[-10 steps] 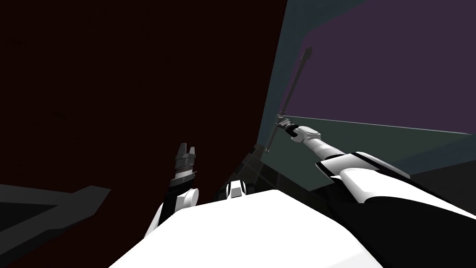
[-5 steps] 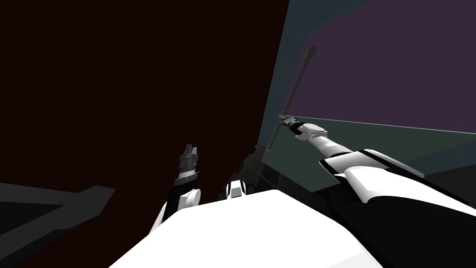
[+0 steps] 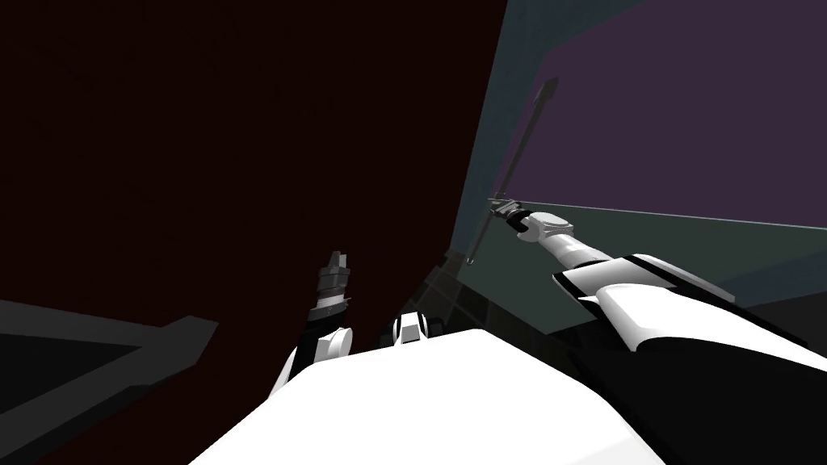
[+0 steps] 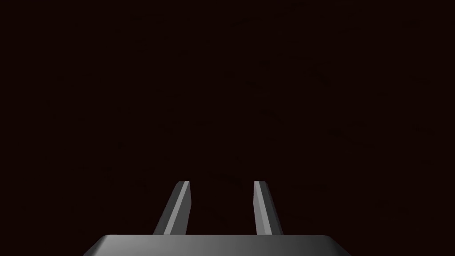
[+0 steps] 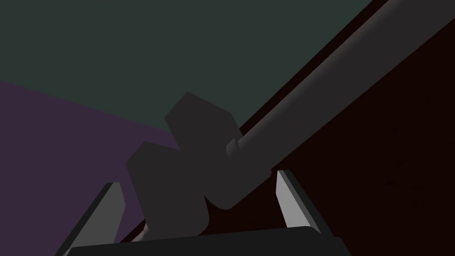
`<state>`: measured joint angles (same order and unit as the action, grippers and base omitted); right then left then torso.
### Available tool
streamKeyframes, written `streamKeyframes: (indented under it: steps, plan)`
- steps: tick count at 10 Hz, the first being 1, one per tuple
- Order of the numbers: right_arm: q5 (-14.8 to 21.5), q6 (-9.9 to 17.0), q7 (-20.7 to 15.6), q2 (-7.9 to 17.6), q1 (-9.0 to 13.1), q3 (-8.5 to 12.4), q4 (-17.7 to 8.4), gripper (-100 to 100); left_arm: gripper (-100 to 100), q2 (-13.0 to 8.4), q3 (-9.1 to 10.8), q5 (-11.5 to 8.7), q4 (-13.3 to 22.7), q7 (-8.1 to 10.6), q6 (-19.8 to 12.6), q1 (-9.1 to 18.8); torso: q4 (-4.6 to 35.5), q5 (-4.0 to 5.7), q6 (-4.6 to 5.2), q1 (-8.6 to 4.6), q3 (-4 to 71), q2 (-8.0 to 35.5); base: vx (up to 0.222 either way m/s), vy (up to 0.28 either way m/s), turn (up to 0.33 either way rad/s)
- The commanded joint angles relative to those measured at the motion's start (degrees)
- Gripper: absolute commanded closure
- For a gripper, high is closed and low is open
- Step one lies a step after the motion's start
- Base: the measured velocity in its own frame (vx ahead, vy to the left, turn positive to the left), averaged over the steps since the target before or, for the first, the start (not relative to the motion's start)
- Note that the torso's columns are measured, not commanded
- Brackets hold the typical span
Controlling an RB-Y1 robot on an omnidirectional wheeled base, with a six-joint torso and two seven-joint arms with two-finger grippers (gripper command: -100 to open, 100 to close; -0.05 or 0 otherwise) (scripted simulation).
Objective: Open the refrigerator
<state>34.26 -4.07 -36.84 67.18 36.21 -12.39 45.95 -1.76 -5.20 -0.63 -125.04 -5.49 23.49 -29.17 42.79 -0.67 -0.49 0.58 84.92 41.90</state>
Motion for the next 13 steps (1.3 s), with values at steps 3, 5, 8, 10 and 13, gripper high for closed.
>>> streamKeyframes:
  steps: [3, 5, 8, 10, 13]
  plan:
    - [-0.62, 2.97, 0.95, 1.19, -0.84, -1.00, -0.03, -100, 0, -0.07, -0.42, 0.08, 0.14, 0.05, -0.06, -0.08, -0.33, 0.36, -0.02, -0.27, -0.24, 0.29, -0.063, -0.048, 0.153]
    - [-0.47, 5.44, 0.84, 0.97, 0.04, -1.21, -2.39, -100, 0, -0.08, -0.41, 0.08, 0.14, 0.05, -0.06, -0.08, -0.49, 0.71, 0.40, -0.78, -0.35, 0.39, -0.128, -0.144, 0.330]
    - [-0.36, 7.29, 0.76, 0.80, 0.71, -1.37, -4.17, -100, 0, -0.08, -0.41, 0.08, 0.14, 0.05, -0.06, -0.09, -0.56, 0.72, 0.55, -0.67, -0.27, 0.26, -0.116, -0.109, 0.224]
    - [-0.44, 6.05, 0.81, 0.91, 0.26, -1.26, -2.98, 100, 0, -0.08, -0.41, 0.08, 0.14, 0.05, -0.06, -0.11, -0.58, 0.72, 0.75, -0.63, -0.23, 0.16, 0.031, 0.024, -0.123]
    - [-0.59, 3.58, 0.92, 1.13, -0.62, -1.05, -0.62, 100, 0, -0.07, -0.41, 0.08, 0.14, 0.05, -0.05, -0.14, -0.50, 0.68, 0.98, -0.71, -0.47, 0.58, 0.135, 0.118, -0.276]
